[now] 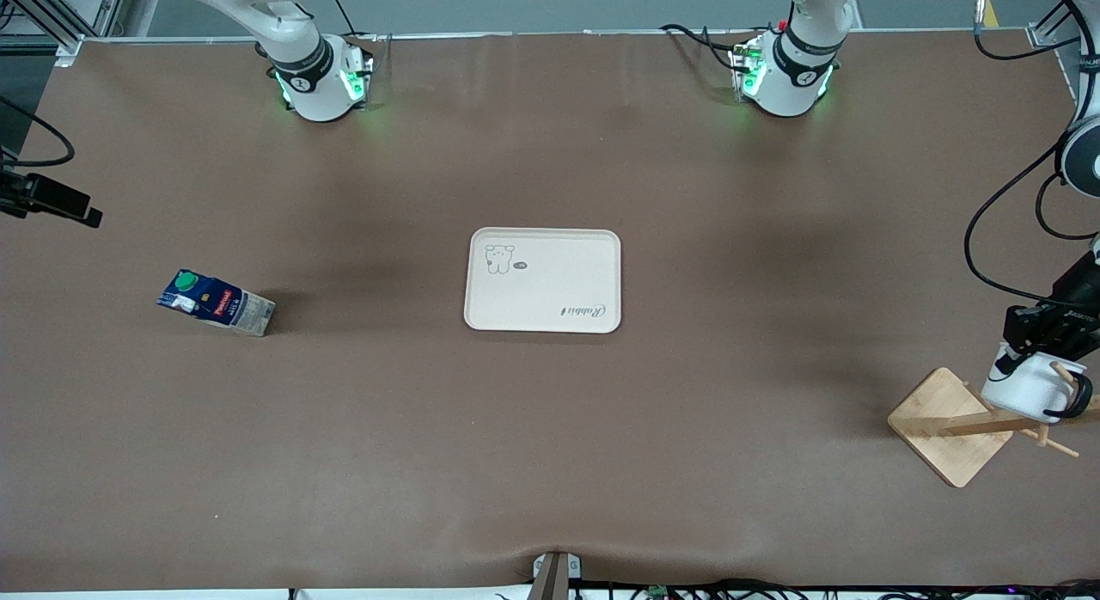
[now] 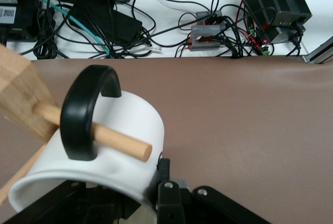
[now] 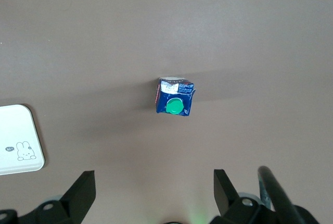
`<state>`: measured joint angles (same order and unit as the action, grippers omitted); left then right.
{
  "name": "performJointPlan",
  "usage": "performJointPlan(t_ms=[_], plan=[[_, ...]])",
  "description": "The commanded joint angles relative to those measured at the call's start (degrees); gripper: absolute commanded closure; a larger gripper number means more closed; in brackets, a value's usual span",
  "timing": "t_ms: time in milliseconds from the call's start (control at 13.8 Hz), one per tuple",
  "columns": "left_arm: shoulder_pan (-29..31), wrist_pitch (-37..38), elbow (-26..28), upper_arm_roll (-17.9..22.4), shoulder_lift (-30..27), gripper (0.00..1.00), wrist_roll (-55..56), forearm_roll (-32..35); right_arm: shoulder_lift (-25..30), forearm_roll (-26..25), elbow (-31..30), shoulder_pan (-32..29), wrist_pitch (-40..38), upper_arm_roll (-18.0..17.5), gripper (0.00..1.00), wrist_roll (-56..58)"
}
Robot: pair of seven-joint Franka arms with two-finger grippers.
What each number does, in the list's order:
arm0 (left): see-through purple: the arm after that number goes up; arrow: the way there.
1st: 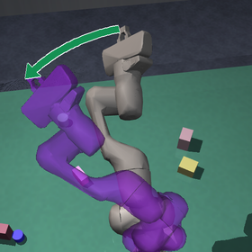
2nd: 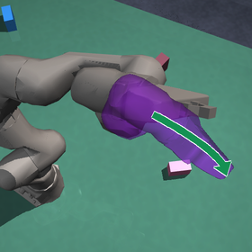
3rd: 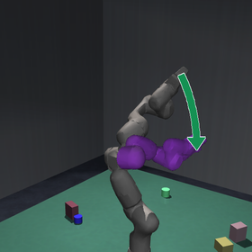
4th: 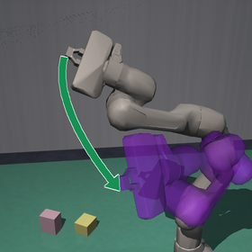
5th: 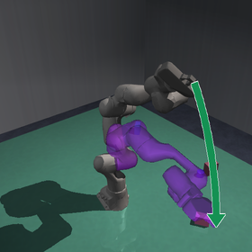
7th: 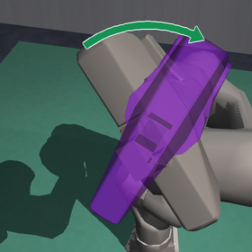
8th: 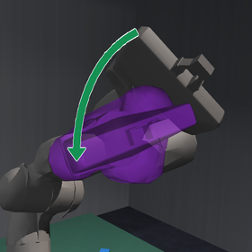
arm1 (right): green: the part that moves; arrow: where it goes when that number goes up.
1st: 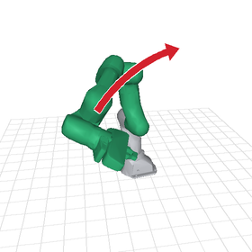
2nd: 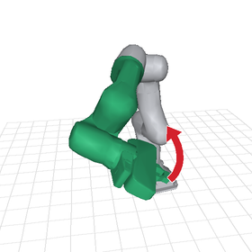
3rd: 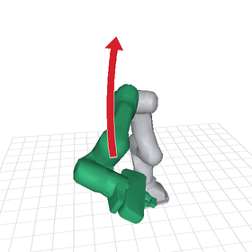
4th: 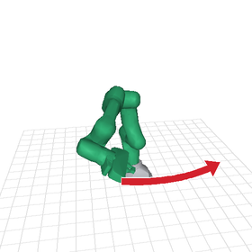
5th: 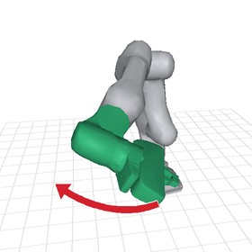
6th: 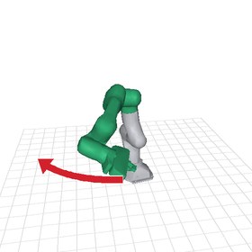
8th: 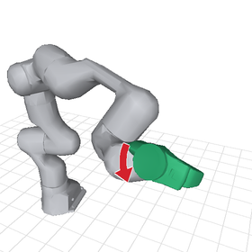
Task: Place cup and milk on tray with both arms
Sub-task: 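Grasp the white mug rim with the left gripper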
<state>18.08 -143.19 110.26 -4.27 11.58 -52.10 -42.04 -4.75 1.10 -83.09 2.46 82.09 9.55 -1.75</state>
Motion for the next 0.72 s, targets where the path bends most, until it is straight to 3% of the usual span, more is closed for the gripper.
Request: performJointPlan(t_ms=[0,361,651], plan=[[0.3,0.3,0.1,-1.1,-2.2,1.0,-1.2,-0.6,-0.2,-0.1,0.7,-0.5,-0.4,-0.3,0.0,0.1],[1.3,7.8,1.3,-0.9,-4.9,1.0,4.9,-0.6,-0.9,-0.1,0.1,0.3,-0.6,-0.3,0.0,-0.1],[1.4,9.1,3.5,-0.9,-7.2,1.0,6.0,-0.6,-1.7,-0.3,0.7,0.3,-0.2,-0.4,0.0,0.0]])
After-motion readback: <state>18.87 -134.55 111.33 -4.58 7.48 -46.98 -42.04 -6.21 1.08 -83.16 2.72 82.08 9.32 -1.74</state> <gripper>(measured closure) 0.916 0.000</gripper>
